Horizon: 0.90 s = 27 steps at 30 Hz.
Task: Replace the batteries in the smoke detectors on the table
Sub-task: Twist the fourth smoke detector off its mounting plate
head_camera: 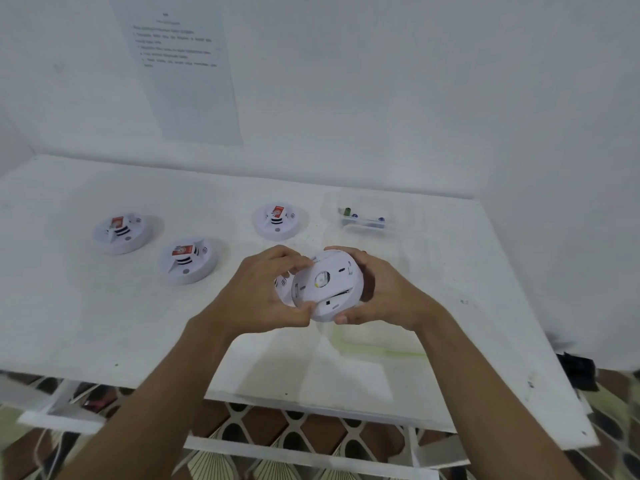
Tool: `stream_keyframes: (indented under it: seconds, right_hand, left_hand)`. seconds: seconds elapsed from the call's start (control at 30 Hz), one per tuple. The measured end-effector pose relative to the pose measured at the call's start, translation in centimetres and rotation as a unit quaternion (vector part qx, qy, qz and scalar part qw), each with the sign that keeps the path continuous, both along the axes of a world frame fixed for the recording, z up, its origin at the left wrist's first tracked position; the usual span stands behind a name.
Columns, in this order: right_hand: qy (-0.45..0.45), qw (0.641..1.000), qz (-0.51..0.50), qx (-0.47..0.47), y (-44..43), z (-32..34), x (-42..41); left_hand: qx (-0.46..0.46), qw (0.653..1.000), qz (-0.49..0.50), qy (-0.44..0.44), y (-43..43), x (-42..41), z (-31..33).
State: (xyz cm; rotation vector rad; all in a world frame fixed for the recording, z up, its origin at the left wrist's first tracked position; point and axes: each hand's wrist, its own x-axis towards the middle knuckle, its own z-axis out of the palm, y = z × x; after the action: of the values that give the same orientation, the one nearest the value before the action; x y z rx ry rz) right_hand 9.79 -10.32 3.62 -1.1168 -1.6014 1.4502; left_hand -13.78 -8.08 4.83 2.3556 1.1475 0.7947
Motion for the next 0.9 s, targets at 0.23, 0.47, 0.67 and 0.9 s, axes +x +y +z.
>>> stream_keyframes:
  seconds: [0.23,0.47,0.67,0.9]
  right_hand:
    - [0.006,1.000,-0.006,0.017,0.0,-0.4,-0.3]
    - [0.018,1.000,-0.005,0.023,0.6,-0.6,-1.2]
    - [0.019,1.000,0.004,0.017,1.4,-1.1,-1.5]
    - [0.026,1.000,0.005,0.007,1.4,-1.3,-2.1]
  left_hand:
    - [0.010,1.000,0.026,-0.005,-0.5,0.5,0.4]
    - [0.012,0.999,0.043,-0.002,-0.1,0.2,0.6]
    - [0.015,1.000,0.007,0.011,0.7,-1.0,0.5]
    - [0.018,1.000,-0.005,0.005,1.0,-2.0,0.2]
